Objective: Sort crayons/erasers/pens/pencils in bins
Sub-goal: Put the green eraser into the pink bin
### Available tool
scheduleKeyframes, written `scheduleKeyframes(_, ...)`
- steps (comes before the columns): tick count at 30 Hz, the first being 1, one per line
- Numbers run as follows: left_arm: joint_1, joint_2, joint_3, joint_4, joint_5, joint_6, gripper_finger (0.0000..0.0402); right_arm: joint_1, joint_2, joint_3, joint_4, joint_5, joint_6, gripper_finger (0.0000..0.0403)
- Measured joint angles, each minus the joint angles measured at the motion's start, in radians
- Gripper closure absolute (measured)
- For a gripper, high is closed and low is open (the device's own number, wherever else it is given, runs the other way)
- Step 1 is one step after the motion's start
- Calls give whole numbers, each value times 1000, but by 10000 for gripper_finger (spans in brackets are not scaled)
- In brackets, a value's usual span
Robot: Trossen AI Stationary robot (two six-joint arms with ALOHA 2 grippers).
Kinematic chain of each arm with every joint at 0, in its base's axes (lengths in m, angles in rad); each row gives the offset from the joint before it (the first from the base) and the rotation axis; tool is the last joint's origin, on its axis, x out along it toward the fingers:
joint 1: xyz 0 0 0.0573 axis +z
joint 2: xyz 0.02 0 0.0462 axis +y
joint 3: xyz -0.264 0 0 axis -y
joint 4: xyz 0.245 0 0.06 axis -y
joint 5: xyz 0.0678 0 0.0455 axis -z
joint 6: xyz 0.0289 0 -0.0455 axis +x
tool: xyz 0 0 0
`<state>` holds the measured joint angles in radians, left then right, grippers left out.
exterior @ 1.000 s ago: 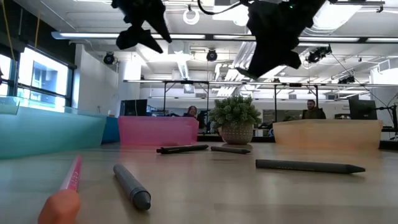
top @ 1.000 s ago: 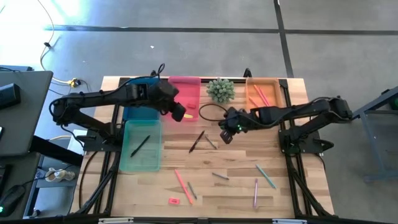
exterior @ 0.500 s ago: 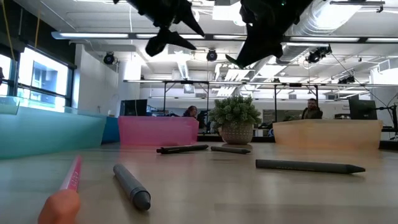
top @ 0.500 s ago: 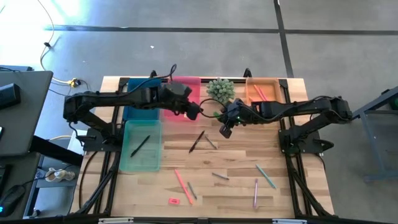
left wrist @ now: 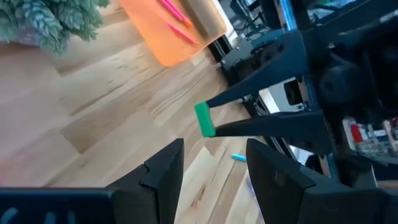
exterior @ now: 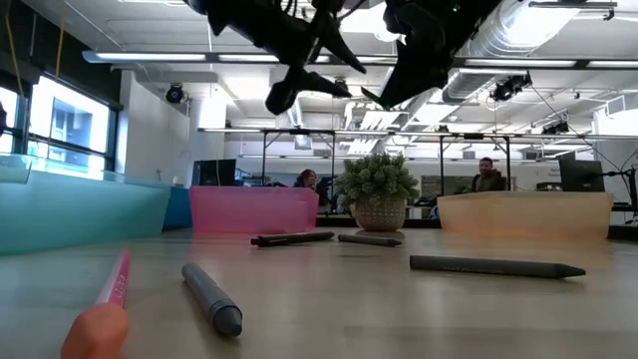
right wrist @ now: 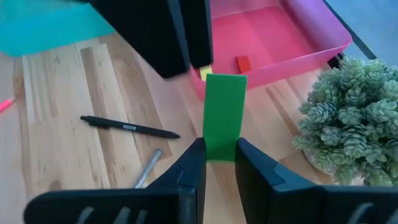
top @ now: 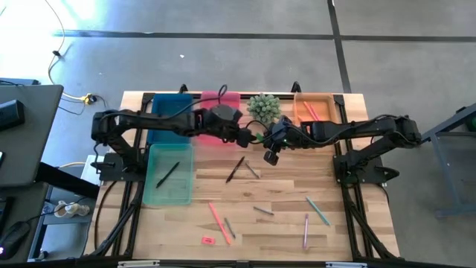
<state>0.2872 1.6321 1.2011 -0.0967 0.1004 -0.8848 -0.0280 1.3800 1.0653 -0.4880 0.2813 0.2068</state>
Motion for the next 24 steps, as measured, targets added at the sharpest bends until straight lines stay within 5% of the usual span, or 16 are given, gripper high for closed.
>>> scheduleKeyframes(16, 1, 73, 0, 105, -15, -32, 246, 0, 0, 0, 7, 0, -51, 350)
scheduleKeyframes(24, 1, 73, 0, 107, -18, 3, 314, 0, 0, 0, 8, 0, -67, 350)
